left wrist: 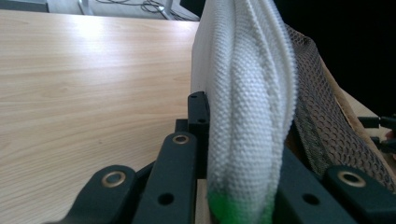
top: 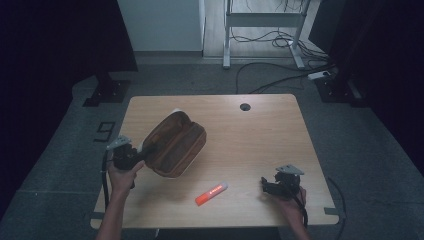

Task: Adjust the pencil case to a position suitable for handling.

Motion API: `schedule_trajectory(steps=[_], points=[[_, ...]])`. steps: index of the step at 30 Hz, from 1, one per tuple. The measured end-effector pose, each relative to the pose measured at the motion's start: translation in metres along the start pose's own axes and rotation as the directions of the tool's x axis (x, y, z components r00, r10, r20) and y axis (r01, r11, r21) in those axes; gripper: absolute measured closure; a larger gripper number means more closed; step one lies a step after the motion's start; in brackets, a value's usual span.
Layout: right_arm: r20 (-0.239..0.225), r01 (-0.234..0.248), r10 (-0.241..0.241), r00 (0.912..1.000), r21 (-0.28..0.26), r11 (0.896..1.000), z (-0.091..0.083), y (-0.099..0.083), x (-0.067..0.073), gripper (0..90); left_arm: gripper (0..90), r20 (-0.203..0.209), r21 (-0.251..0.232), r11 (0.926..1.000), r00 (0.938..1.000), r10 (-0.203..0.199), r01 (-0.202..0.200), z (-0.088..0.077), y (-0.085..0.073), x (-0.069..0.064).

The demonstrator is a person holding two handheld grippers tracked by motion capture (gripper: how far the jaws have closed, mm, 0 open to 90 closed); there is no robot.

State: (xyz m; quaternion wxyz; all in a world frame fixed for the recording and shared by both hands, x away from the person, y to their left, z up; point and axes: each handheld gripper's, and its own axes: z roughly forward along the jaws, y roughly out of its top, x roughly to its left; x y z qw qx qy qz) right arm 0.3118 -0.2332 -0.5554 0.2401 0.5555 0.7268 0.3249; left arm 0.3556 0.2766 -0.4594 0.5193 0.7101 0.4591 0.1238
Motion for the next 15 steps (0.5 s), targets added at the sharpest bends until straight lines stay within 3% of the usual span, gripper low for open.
schedule_trajectory(steps=[5,15], points=[[0.000,0.000,0.000,1.0000,0.000,1.000,0.000,0.000,0.000,12.6,85.1,0.009,0.023,0.9994,0.9996,0.027,-0.027,0.011,-0.002,-0.007],[0.000,0.000,0.000,1.0000,0.000,1.000,0.000,0.000,0.000,12.6,85.1,0.045,0.030,0.9992,0.9987,0.025,-0.027,0.022,-0.002,-0.019]])
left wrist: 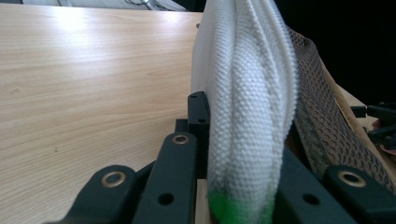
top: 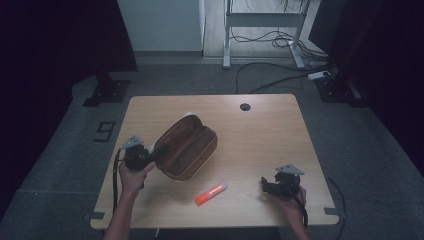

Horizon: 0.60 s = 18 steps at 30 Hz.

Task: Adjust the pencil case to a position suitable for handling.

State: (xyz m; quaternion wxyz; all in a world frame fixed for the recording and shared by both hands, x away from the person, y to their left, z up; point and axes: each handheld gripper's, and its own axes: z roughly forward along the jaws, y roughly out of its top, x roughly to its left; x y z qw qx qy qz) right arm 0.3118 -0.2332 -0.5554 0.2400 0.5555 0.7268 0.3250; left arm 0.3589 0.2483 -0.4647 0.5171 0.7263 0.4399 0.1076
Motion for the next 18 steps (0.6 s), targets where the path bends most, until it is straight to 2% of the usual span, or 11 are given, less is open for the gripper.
schedule_trajectory(steps=[18], points=[[0.000,0.000,0.000,1.0000,0.000,1.000,0.000,0.000,0.000,12.6,84.9,0.012,0.072,0.9965,0.9990,0.042,-0.043,0.035,-0.011,-0.010]])
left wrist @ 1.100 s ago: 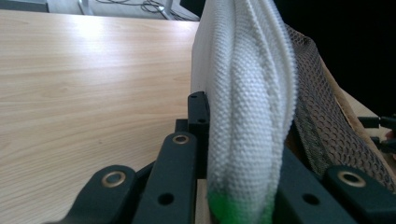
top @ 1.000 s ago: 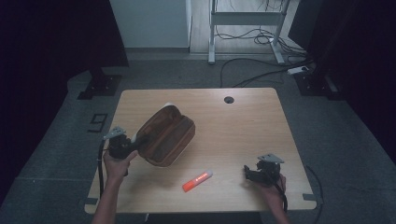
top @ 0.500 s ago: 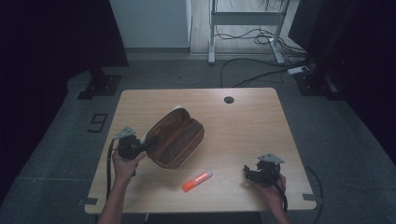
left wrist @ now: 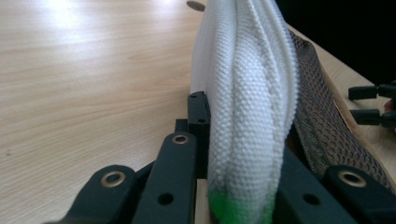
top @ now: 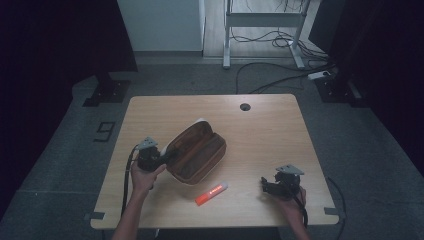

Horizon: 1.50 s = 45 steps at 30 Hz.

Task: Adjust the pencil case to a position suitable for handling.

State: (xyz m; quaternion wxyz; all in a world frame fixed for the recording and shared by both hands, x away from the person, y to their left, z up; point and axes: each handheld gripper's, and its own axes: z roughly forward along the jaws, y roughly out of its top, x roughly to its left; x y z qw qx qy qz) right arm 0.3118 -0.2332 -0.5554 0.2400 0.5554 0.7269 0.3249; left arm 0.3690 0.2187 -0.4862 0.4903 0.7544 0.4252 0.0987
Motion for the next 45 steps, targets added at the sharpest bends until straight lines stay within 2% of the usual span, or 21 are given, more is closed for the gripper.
schedule_trajectory(steps=[10,14,18,22,25,28,31,35,39,42,45], points=[[0.000,0.000,0.000,1.0000,0.000,1.000,0.000,0.000,0.000,12.6,83.8,-0.012,0.040,0.9986,0.9993,0.034,-0.034,0.014,-0.006,0.003],[0.000,0.000,0.000,1.0000,0.000,1.000,0.000,0.000,0.000,12.5,82.7,-0.018,0.030,0.9993,0.9996,0.022,-0.022,0.015,-0.009,0.010],[0.000,0.000,0.000,1.0000,0.000,1.000,0.000,0.000,0.000,12.6,82.2,-0.051,0.019,0.9995,0.9983,0.028,-0.027,0.015,-0.011,0.015],[0.000,0.000,0.000,1.0000,0.000,1.000,0.000,0.000,0.000,12.5,73.9,-0.062,0.004,0.9998,0.9978,0.021,-0.021,0.013,-0.013,0.020],[0.000,0.000,0.000,1.0000,0.000,1.000,0.000,0.000,0.000,12.6,63.1,-0.069,-0.001,1.0000,0.9976,0.006,-0.006,0.011,-0.013,0.021],[0.000,0.000,0.000,1.0000,0.000,1.000,0.000,0.000,0.000,12.6,57.3,-0.085,-0.009,0.9999,0.9963,0.005,-0.006,0.007,-0.014,0.022],[0.000,0.000,0.000,1.0000,0.000,1.000,0.000,0.000,0.000,12.5,42.8,-0.104,-0.012,0.9998,0.9945,0.016,-0.018,0.003,-0.013,0.021],[0.000,0.000,0.000,1.0000,0.000,1.000,0.000,0.000,0.000,12.6,31.7,-0.129,-0.070,0.9972,0.9915,0.018,-0.027,-0.012,-0.010,0.015],[0.000,0.000,0.000,1.0000,0.000,1.000,0.000,0.000,0.000,12.6,29.8,-0.154,-0.097,0.9942,0.9875,0.032,-0.047,-0.029,-0.006,0.009],[0.000,0.000,0.000,1.0000,0.000,1.000,0.000,0.000,0.000,12.5,29.8,-0.179,-0.091,0.9934,0.9824,0.052,-0.070,-0.040,-0.005,0.001],[0.000,0.000,0.000,1.0000,0.000,1.000,0.000,0.000,0.000,12.6,30.1,-0.181,-0.079,0.9927,0.9805,0.075,-0.091,-0.045,-0.007,-0.007]])
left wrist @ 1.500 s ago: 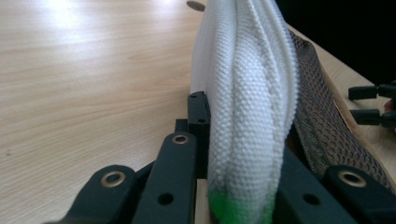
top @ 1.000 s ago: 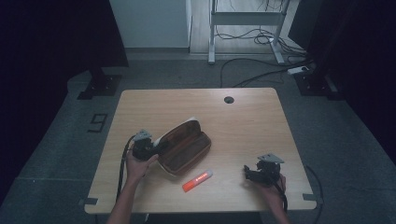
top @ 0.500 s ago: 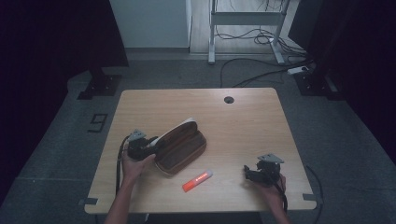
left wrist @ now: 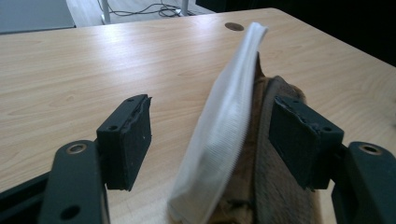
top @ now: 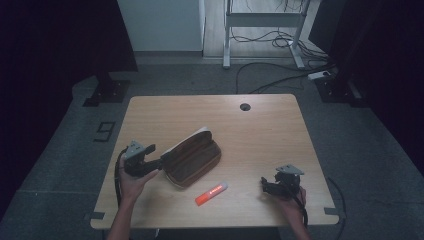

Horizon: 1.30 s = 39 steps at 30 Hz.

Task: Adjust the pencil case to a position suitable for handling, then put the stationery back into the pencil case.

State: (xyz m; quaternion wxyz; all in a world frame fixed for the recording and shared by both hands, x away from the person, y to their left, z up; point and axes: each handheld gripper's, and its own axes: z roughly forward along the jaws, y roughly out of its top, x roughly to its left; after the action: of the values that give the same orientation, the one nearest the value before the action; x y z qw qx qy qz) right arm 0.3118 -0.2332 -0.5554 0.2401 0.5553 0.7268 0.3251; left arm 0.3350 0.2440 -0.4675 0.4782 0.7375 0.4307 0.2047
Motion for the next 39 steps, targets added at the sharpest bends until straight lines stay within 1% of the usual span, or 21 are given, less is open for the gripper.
schedule_trajectory(steps=[1,3,11,14,15,16,17,18,19,20,22,24,25,26,27,30,31,32,35,36,39], points=[[0.000,0.000,0.000,1.0000,0.000,1.000,0.000,0.000,0.000,12.6,30.0,0.004,0.008,0.9999,0.9999,0.012,-0.012,-0.002,-0.001,-0.003],[0.000,0.000,0.000,1.0000,0.000,1.000,0.000,0.000,0.000,12.6,30.2,0.021,0.014,0.9998,0.9997,0.014,-0.014,-0.004,-0.003,-0.008],[0.000,0.000,0.000,1.0000,0.000,1.000,0.000,0.000,0.000,12.6,31.1,0.088,0.026,0.9997,0.9962,-0.001,-0.001,-0.010,-0.015,-0.026],[0.000,0.000,0.000,1.0000,0.000,1.000,0.000,0.000,0.000,12.6,32.4,0.104,0.027,0.9996,0.9946,-0.003,0.000,-0.012,-0.018,-0.034],[0.000,0.000,0.000,1.0000,0.000,1.000,0.000,0.000,0.000,12.6,33.1,0.104,0.027,0.9996,0.9946,-0.003,0.000,-0.012,-0.018,-0.034],[0.000,0.000,0.000,1.0000,0.000,1.000,0.000,0.000,0.000,12.6,33.6,0.112,0.028,0.9996,0.9937,0.002,-0.005,-0.012,-0.019,-0.039],[0.000,0.000,0.000,1.0000,0.000,1.000,0.000,0.000,0.000,12.6,33.9,0.112,0.028,0.9996,0.9937,0.002,-0.005,-0.012,-0.019,-0.039],[0.000,0.000,0.000,1.0000,0.000,1.000,0.000,0.000,0.000,12.5,34.2,0.125,0.029,0.9995,0.9921,0.006,-0.009,-0.011,-0.021,-0.045],[0.000,0.000,0.000,1.0000,0.000,1.000,0.000,0.000,0.000,12.5,34.6,0.125,0.029,0.9995,0.9921,0.006,-0.009,-0.011,-0.021,-0.045],[0.000,0.000,0.000,1.0000,0.000,1.000,0.000,0.000,0.000,12.6,35.0,0.142,0.035,0.9992,0.9898,0.013,-0.018,-0.010,-0.022,-0.051],[0.000,0.000,0.000,1.0000,0.000,1.000,0.000,0.000,0.000,12.6,35.7,0.150,0.037,0.9991,0.9886,0.014,-0.020,-0.009,-0.023,-0.054],[0.000,0.000,0.000,1.0000,0.000,1.000,0.000,0.000,0.000,12.6,36.5,0.170,0.048,0.9985,0.9853,0.017,-0.025,-0.004,-0.028,-0.062],[0.000,0.000,0.000,1.0000,0.000,1.000,0.000,0.000,0.000,12.6,36.7,0.170,0.048,0.9985,0.9853,0.017,-0.025,-0.004,-0.028,-0.062],[0.000,0.001,-0.001,1.0000,0.000,1.000,0.000,0.000,0.000,12.6,37.2,0.181,0.059,0.9979,0.9834,0.016,-0.027,-0.001,-0.031,-0.066],[0.000,0.001,-0.001,1.0000,0.000,1.000,0.000,0.000,0.000,12.6,37.6,0.181,0.059,0.9979,0.9834,0.016,-0.027,-0.001,-0.031,-0.066],[0.000,0.000,0.000,1.0000,0.000,1.000,0.000,0.000,0.000,12.6,38.1,0.195,0.092,0.9952,0.9808,0.014,-0.033,0.009,-0.037,-0.074],[0.000,0.000,0.000,1.0000,0.000,1.000,0.000,0.000,0.000,12.6,38.6,0.195,0.092,0.9952,0.9808,0.014,-0.033,0.009,-0.037,-0.074],[0.000,0.000,0.000,1.0000,0.000,1.000,0.000,0.000,0.000,12.6,38.8,0.205,0.101,0.9941,0.9785,0.017,-0.038,0.012,-0.039,-0.078],[0.000,0.001,-0.001,1.0000,0.000,1.000,0.000,0.000,0.000,12.6,39.0,0.210,0.106,0.9933,0.9775,0.021,-0.045,0.014,-0.040,-0.082],[0.000,0.001,-0.001,1.0000,0.000,1.000,0.000,0.000,0.000,12.6,38.9,0.219,0.109,0.9928,0.9754,0.023,-0.048,0.016,-0.041,-0.086],[0.000,0.001,-0.001,1.0000,0.000,1.000,0.000,0.000,0.000,12.6,38.7,0.227,0.115,0.9921,0.9736,0.023,-0.050,0.017,-0.043,-0.089]])
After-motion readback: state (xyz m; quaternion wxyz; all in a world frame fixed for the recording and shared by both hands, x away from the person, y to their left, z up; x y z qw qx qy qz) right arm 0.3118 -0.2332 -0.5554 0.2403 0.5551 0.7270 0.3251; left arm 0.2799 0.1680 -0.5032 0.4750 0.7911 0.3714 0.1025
